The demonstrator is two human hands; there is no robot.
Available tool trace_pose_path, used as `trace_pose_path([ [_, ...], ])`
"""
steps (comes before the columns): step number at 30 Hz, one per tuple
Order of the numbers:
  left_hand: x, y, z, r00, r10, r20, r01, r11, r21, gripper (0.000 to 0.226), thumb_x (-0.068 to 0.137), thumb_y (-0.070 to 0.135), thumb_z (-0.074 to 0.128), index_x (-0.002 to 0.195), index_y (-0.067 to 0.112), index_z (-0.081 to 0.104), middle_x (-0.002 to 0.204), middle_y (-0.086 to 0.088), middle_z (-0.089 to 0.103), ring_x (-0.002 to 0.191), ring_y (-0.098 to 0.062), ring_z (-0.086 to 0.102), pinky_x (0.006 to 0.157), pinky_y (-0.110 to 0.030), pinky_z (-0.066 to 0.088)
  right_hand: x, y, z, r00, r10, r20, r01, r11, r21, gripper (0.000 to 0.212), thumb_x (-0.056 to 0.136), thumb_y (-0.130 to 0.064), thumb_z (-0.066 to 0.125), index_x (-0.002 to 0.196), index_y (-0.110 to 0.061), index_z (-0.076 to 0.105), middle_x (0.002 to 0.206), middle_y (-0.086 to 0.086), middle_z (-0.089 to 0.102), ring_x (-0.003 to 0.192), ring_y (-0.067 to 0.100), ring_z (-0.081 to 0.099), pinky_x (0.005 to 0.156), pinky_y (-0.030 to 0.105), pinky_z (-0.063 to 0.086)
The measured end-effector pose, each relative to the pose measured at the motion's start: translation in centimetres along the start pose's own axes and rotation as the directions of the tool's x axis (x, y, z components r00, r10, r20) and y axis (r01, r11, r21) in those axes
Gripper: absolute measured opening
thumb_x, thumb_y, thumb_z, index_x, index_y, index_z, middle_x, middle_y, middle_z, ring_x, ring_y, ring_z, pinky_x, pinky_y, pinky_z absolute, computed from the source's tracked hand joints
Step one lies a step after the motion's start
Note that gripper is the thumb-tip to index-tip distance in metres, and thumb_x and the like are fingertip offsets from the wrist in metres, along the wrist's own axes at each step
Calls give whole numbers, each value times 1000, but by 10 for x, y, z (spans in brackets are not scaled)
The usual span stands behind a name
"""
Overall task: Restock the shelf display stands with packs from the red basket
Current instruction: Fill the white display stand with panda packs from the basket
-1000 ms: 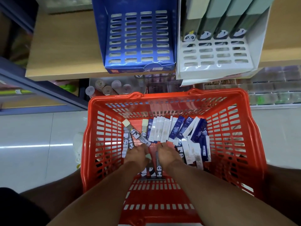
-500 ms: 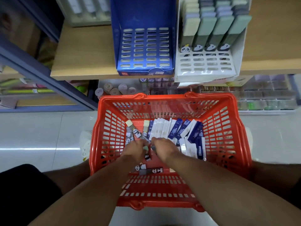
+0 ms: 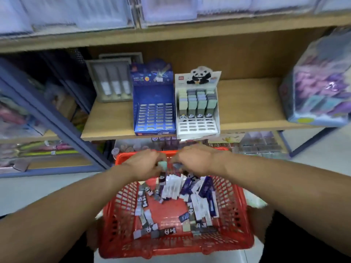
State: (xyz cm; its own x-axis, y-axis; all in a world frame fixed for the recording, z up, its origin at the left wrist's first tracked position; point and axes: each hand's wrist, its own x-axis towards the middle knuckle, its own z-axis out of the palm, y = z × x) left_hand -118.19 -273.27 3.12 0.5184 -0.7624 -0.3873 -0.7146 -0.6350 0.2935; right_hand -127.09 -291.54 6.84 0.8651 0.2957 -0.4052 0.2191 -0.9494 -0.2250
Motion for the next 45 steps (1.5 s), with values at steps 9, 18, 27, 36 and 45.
trace_pose_path([
  [9, -12, 30, -92, 966, 110, -233, -153, 972, -180, 6, 101, 27, 56, 99, 32, 53, 76, 7, 70, 64, -2, 62, 60, -29, 48, -42, 61, -79, 816, 327, -477, -99, 892, 442, 18, 98, -29, 63, 109, -34, 49, 96, -6, 63, 83, 13, 61, 71, 39, 55],
  [18, 28, 16, -73, 940, -129, -317, -64, 843, -533, 15, 102, 22, 55, 108, 35, 53, 77, -1, 74, 70, -9, 74, 73, -45, 62, 13, 74, -66, 752, 376, -542, -110, 882, 458, 7, 103, -26, 52, 110, -26, 51, 94, 2, 67, 87, 22, 61, 71, 37, 52],
  [27, 36, 15, -69, 931, -131, -342, -62, 864, -500, 18, 104, 22, 50, 119, 33, 48, 84, -3, 72, 73, -6, 73, 72, -44, 61, 40, 82, -64, 747, 301, -592, -104, 933, 344, 11, 97, -27, 59, 106, -32, 58, 95, -5, 70, 88, 17, 64, 79, 42, 56],
  [36, 37, 13, -70, 929, -189, -318, -47, 794, -606, 19, 102, 16, 54, 116, 29, 53, 95, -2, 68, 70, -5, 73, 78, -43, 62, 31, 78, -69, 750, 282, -598, -97, 942, 323, 14, 98, -30, 62, 108, -27, 70, 91, -7, 71, 87, 14, 63, 80, 36, 54],
  [45, 37, 16, -73, 927, -185, -327, -69, 772, -632, 26, 100, 17, 59, 117, 34, 51, 99, -4, 68, 74, -8, 74, 71, -52, 61, 32, 79, -64, 645, 309, -699, -114, 944, 311, 18, 94, -14, 66, 105, -21, 79, 102, -7, 77, 96, 13, 70, 86, 36, 57],
])
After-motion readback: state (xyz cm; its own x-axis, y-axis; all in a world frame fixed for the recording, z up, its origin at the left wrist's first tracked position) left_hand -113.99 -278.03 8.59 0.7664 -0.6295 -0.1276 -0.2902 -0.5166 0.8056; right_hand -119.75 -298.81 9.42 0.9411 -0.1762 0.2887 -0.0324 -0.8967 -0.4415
